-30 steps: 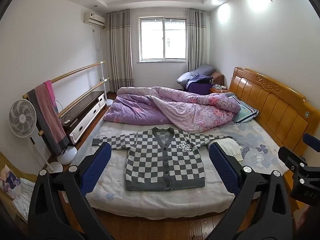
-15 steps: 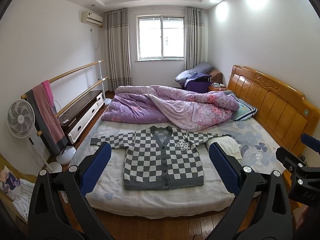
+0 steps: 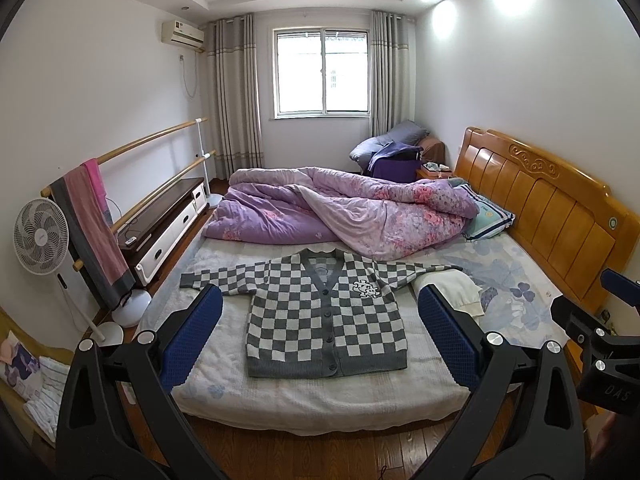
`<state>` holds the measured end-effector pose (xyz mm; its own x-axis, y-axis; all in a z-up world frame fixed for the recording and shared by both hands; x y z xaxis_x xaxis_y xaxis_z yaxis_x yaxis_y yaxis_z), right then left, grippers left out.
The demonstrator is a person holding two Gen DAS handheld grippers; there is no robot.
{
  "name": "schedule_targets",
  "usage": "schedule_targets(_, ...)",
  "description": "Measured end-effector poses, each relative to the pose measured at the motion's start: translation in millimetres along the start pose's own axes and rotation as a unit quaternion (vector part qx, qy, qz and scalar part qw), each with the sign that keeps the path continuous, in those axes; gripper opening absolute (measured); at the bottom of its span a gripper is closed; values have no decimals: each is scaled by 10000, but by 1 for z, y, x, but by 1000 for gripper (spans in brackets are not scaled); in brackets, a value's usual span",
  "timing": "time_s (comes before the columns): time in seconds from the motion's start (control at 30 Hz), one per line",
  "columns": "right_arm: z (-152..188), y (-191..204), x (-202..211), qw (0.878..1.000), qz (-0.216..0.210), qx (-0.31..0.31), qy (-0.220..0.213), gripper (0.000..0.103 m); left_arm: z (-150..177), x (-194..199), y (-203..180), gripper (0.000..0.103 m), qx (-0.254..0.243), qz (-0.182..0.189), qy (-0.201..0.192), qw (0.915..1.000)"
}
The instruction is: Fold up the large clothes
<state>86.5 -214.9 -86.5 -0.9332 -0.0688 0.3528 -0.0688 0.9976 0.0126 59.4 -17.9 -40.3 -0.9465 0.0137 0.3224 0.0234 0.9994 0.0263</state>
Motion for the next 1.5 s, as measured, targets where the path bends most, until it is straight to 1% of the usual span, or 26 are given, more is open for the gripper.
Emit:
schedule_targets(0.23,1,-1,-2,10000,-25,0,31,96,9,-2,-3,98,-8,-9,27,10000)
schedule_targets(0.57,0,-7,-9,9999,-108,-20,79,96,8,-2,4,98,-2,-4,44,10000)
schedule_targets(0.73,0,-14,-14,9997,-208,7,107,96,11,-5,7,98,33,-96,78,9999)
schedule_targets(1.0,3,-35,-28,9990,-388,85,196,96,12,-14,-14,98,86,-248,197,9995)
schedule_targets(1.27,9,-63,-39,9981,-487,130,346,96,13,-33,-43,98,167,-357,401,9984)
schedule_targets(1.5,16,-80,-51,9973,-536,48,495,96,17,-48,-64,98,66,-393,515,9979)
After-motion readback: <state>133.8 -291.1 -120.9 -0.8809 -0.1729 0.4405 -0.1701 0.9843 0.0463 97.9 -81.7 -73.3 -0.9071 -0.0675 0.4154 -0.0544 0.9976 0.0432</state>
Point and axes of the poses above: each gripper's, at about its wrist camera, not at the fingertips, and x roughly against the way its jaws point, y to its left, z to its underside, the point moved 6 cm from there along -x, roughly the way its jaws point, and after that the axes turned 9 degrees about -y, right-handed, at the moved point
